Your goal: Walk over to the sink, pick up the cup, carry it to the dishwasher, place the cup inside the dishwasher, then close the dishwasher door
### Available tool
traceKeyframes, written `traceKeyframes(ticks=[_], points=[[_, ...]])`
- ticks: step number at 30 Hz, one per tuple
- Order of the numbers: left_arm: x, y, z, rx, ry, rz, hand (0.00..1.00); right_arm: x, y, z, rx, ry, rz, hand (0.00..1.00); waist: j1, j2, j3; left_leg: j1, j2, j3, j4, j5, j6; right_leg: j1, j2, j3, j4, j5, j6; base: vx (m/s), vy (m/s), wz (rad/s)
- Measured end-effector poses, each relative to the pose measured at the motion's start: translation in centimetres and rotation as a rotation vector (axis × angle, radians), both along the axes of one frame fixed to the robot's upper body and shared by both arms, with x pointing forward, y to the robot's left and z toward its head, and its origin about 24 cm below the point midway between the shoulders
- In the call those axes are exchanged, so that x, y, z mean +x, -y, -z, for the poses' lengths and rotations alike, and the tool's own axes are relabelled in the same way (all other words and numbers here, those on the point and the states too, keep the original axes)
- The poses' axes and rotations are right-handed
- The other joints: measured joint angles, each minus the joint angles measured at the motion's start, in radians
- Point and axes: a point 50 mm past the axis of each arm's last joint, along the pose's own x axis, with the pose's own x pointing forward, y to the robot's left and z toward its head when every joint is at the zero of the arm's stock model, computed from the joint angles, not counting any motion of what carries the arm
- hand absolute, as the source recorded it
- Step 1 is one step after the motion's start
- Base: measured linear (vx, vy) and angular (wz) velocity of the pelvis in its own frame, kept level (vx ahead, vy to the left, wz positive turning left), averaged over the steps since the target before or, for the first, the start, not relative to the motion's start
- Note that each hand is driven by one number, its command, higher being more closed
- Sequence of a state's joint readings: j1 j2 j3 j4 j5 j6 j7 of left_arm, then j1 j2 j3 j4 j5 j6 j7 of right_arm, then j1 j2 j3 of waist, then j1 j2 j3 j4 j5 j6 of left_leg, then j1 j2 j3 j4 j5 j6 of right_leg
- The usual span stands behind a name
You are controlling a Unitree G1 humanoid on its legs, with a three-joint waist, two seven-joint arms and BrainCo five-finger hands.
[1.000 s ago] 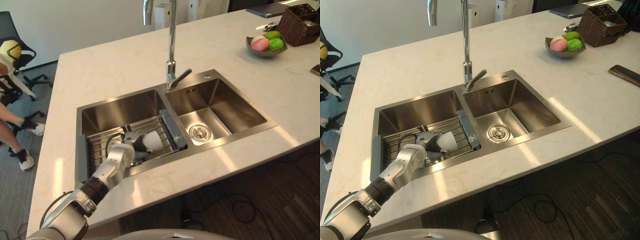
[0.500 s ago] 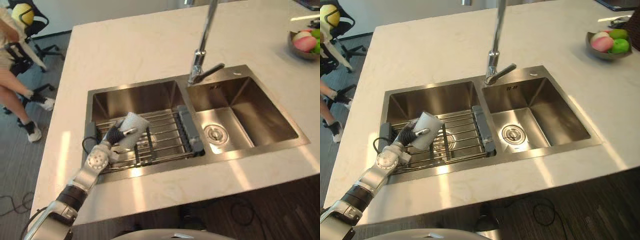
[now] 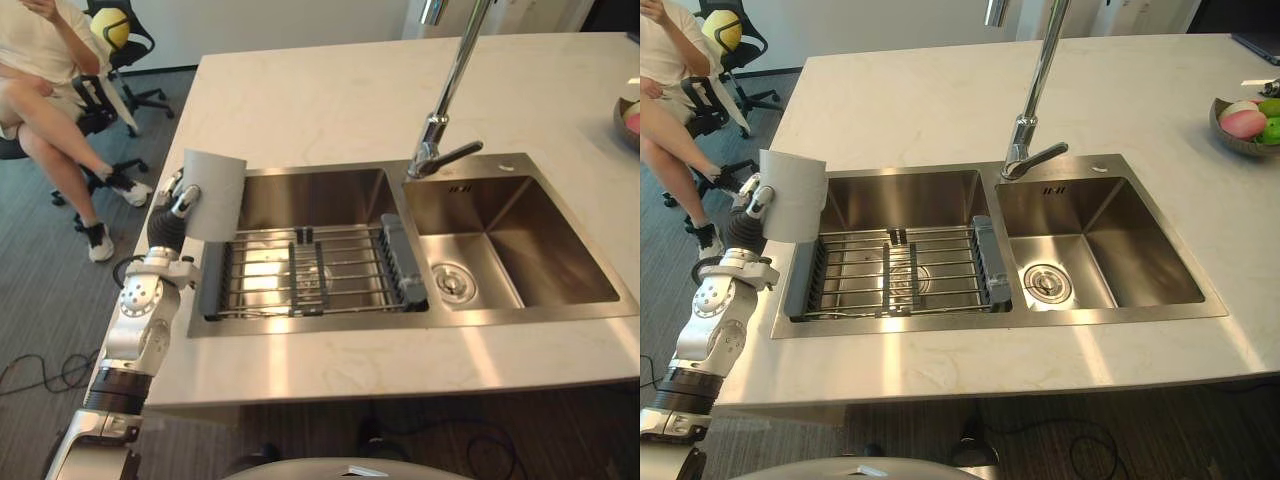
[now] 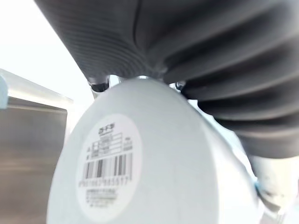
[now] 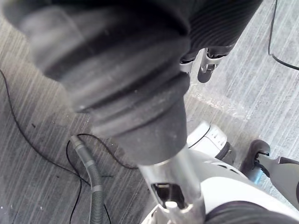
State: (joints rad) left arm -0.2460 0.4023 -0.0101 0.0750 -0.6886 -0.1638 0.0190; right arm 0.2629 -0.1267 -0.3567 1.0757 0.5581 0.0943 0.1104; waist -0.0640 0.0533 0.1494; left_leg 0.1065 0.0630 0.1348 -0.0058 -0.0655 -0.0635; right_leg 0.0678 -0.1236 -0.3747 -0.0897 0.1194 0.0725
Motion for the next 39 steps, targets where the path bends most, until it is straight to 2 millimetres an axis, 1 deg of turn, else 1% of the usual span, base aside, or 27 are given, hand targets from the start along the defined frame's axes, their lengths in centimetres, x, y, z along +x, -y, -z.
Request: traceKeyframes(ticks=[2,3,6,8,10,11,13,14,15,16,17,18,20,22,24,27,28,31,36,37,39], points=[[-0.3,-0.6,-0.5,-0.082,0.033,-0.004,1.00,0.1,0.1,-0.1,-0.003,0.012,-0.008,0.00,0.005,-0.001,-0.001,-0.002,0.001,-0.005,-0.002,0.002,0.001,0.001,0.000,-0.011,0.000,-0.004,0.003,-0.04,-0.011,0.07],[-0.4,-0.7,-0.6,-0.103,0.044,-0.007,1.00,0.1,0.2,-0.1,-0.003,0.012,-0.007,0.00,0.005,-0.001,-0.003,-0.003,0.001,-0.009,-0.004,0.004,0.002,0.001,0.000,-0.015,0.000,-0.004,0.003,-0.01,-0.008,0.16],[-0.7,-1.6,-0.7,-0.239,0.081,-0.005,1.00,0.0,0.1,0.0,-0.001,0.014,0.015,0.00,0.008,-0.003,-0.010,-0.003,0.001,-0.027,-0.016,0.021,-0.004,0.001,0.000,-0.023,0.001,-0.004,0.000,0.03,0.000,0.16],[-1.0,-2.2,-0.4,-0.314,0.097,-0.003,1.00,-0.2,-0.1,0.0,0.002,0.013,0.034,0.00,0.017,-0.005,-0.015,0.001,0.002,-0.030,-0.015,0.026,0.002,0.001,-0.001,-0.024,0.007,0.000,-0.003,0.06,0.008,0.05],[-1.3,-2.8,-0.2,-0.434,0.129,0.016,1.00,-0.8,-0.3,0.1,0.005,0.001,0.052,0.00,0.030,-0.012,-0.020,-0.001,-0.002,-0.030,-0.013,0.027,0.003,0.001,-0.005,-0.025,0.008,0.000,-0.003,0.02,0.006,0.00],[-1.4,-2.8,-0.2,-0.474,0.146,0.023,1.00,-0.9,-0.4,0.1,0.004,-0.001,0.060,0.00,0.034,-0.014,-0.021,-0.002,-0.004,-0.030,-0.013,0.027,0.003,0.001,-0.006,-0.025,0.008,0.000,-0.003,0.01,0.024,0.05],[-1.6,-2.7,0.2,-0.622,0.193,0.051,1.00,-1.2,-0.4,0.1,-0.003,-0.003,0.084,0.00,0.056,-0.019,-0.024,-0.002,-0.013,-0.030,-0.013,0.026,0.005,-0.003,-0.014,-0.022,0.025,-0.005,0.004,-0.02,0.037,0.02],[-1.7,-2.7,0.4,-0.653,0.198,0.052,1.00,-1.2,-0.4,0.1,-0.004,-0.003,0.084,0.00,0.058,-0.019,-0.023,-0.002,-0.015,-0.031,-0.012,0.025,0.008,-0.008,-0.017,-0.021,0.043,-0.014,0.007,-0.05,0.039,-0.01],[-1.8,-2.7,0.7,-0.715,0.211,0.057,1.00,-1.2,-0.3,0.1,-0.009,0.000,0.084,0.00,0.064,-0.020,-0.024,0.002,-0.018,-0.031,-0.010,0.022,0.013,-0.026,-0.031,-0.015,0.097,-0.040,0.010,-0.05,0.049,0.00],[-2.1,-2.9,0.9,-0.759,0.225,0.058,1.00,-1.1,-0.3,0.1,-0.013,0.004,0.085,0.00,0.065,-0.027,-0.027,0.002,-0.022,-0.030,-0.003,0.017,0.019,-0.047,-0.047,-0.008,0.152,-0.067,0.012,-0.05,0.049,-0.02],[-2.3,-3.0,0.9,-0.782,0.234,0.058,1.00,-1.1,-0.4,0.1,-0.012,0.003,0.085,0.00,0.067,-0.032,-0.030,0.002,-0.025,-0.029,0.002,0.011,0.018,-0.056,-0.053,-0.002,0.175,-0.078,0.014,-0.05,0.054,-0.10],[-2.7,-3.2,1.1,-0.811,0.248,0.061,1.00,-1.1,-0.5,0.1,-0.010,0.002,0.086,0.00,0.072,-0.042,-0.035,0.003,-0.032,-0.021,0.005,0.004,0.018,-0.073,-0.065,0.012,0.209,-0.093,0.014,-0.04,0.039,-0.10],[-3.1,-3.5,1.5,-0.834,0.239,0.065,1.00,-1.0,-0.9,0.2,0.000,0.006,0.089,0.00,0.073,-0.055,-0.040,0.004,-0.039,-0.018,0.011,0.000,0.022,-0.077,-0.075,0.019,0.221,-0.097,0.016,-0.07,0.046,-0.10],[-3.3,-3.5,1.7,-0.837,0.226,0.069,1.00,-0.3,-1.3,0.3,0.014,0.020,0.087,0.00,0.079,-0.066,-0.044,0.003,-0.044,-0.007,0.021,-0.006,0.027,-0.082,-0.080,0.032,0.222,-0.101,0.010,-0.06,0.034,-0.16],[-3.5,-3.0,1.5,-0.839,0.232,0.107,1.00,0.2,-1.5,0.3,0.017,0.030,0.089,0.00,0.089,-0.074,-0.047,0.003,-0.053,0.001,0.021,-0.007,0.030,-0.086,-0.086,0.041,0.215,-0.100,0.001,-0.04,0.035,-0.12],[-3.6,-2.6,0.8,-0.833,0.246,0.140,1.00,0.3,-1.7,0.4,0.020,0.018,0.089,0.00,0.091,-0.084,-0.052,0.006,-0.058,0.004,0.021,-0.008,0.032,-0.086,-0.089,0.041,0.202,-0.096,-0.001,0.01,0.018,-0.02],[-3.5,-2.4,0.7,-0.831,0.244,0.153,1.00,0.4,-1.7,0.4,0.024,0.014,0.088,0.00,0.091,-0.087,-0.054,0.014,-0.059,0.007,0.021,-0.008,0.032,-0.085,-0.088,0.042,0.200,-0.089,0.004,0.06,0.011,-0.05],[-3.3,-1.7,0.8,-0.834,0.222,0.183,1.00,0.6,-1.7,0.4,0.027,0.015,0.086,0.00,0.091,-0.088,-0.055,0.016,-0.060,0.015,0.030,-0.018,0.037,-0.073,-0.085,0.047,0.184,-0.071,0.015,0.05,0.016,-0.08],[-3.1,-0.7,1.0,-0.845,0.199,0.216,1.00,1.1,-1.8,0.4,0.024,0.013,0.077,0.00,0.090,-0.088,-0.055,0.006,-0.059,0.037,0.074,-0.056,0.040,-0.069,-0.083,0.064,0.167,-0.065,0.015,0.04,0.033,-0.14],[-3.1,-0.5,1.0,-0.845,0.193,0.225,0.00,1.1,-1.8,0.4,0.023,0.013,0.077,0.00,0.090,-0.088,-0.055,0.001,-0.059,0.039,0.083,-0.062,0.041,-0.069,-0.083,0.065,0.164,-0.065,0.015,0.04,0.026,-0.06],[-3.0,-0.3,1.0,-0.846,0.187,0.236,0.00,1.1,-1.8,0.4,0.023,0.013,0.077,0.00,0.091,-0.088,-0.055,-0.003,-0.058,0.042,0.096,-0.070,0.046,-0.067,-0.082,0.066,0.158,-0.062,0.018,0.05,0.028,-0.04]])
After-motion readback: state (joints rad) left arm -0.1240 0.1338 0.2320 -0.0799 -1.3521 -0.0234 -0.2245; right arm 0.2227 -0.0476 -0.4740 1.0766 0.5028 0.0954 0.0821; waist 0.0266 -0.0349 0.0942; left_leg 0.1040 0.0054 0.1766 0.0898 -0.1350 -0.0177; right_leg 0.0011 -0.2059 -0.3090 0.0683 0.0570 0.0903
